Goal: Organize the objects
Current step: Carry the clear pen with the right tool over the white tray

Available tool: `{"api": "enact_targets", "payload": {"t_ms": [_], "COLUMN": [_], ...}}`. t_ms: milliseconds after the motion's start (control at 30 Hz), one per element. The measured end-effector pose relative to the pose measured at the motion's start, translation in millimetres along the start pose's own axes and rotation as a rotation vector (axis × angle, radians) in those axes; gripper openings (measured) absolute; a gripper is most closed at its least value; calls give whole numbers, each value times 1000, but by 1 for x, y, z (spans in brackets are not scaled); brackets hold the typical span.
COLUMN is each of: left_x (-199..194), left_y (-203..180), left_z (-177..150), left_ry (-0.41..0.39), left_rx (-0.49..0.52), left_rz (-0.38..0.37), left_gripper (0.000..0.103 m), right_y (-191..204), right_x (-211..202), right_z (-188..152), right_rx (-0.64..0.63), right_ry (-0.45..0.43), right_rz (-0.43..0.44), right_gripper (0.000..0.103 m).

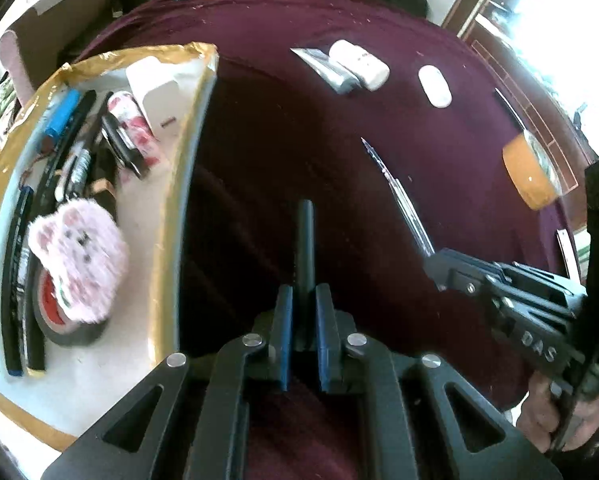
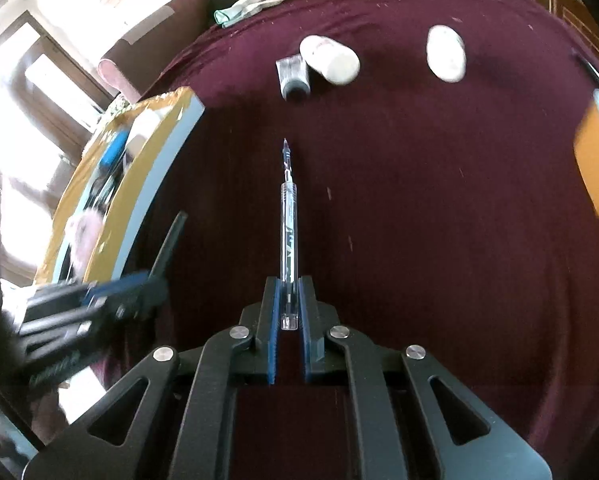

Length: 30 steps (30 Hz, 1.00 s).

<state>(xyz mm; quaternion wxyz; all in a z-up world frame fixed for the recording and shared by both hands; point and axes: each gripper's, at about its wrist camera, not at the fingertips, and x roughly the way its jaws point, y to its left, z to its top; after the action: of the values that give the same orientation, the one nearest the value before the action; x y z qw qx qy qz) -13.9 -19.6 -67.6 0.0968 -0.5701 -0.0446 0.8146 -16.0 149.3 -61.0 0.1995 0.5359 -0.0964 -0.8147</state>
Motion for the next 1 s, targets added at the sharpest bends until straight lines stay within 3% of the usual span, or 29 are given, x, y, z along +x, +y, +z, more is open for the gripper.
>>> {"api": "enact_targets", "payload": {"t_ms": [133,233,433,567,667,733,833,1000], "left_x": [-6,-13,-1,11,10,9,4,-16], "left_y": [-4,-7,-17,-16,-17,-15,-11,-7], "left_z": [-2,2,10,8,4,2,-3,-15], "left_ry": [-12,-51,-45,-34,-48,-53,-56,-87], "left_rx": [-5,11,66,64,70,63,30,-7], "left_rz": [-11,1,27,41,55,54,35,-14], "left_gripper": [10,11,11,11,9,9,8,8], "right_y": [-2,-1,6,11,13,16,16,12], "right_x": [-3,-5,-1,7,6,6,4,-1], "right_z": [-5,0,8,4,-1,-3,-6,-14], "right_rx": [6,21,-4,-46,-57,-72,-68,0], "right_ry": [-5,-32,-61,-71,-86,-87,-81,-58], "right_rz": [13,38,65,7,-11,-40,-65,29], "right_gripper": [8,17,18,18,18,9,7,7]}}
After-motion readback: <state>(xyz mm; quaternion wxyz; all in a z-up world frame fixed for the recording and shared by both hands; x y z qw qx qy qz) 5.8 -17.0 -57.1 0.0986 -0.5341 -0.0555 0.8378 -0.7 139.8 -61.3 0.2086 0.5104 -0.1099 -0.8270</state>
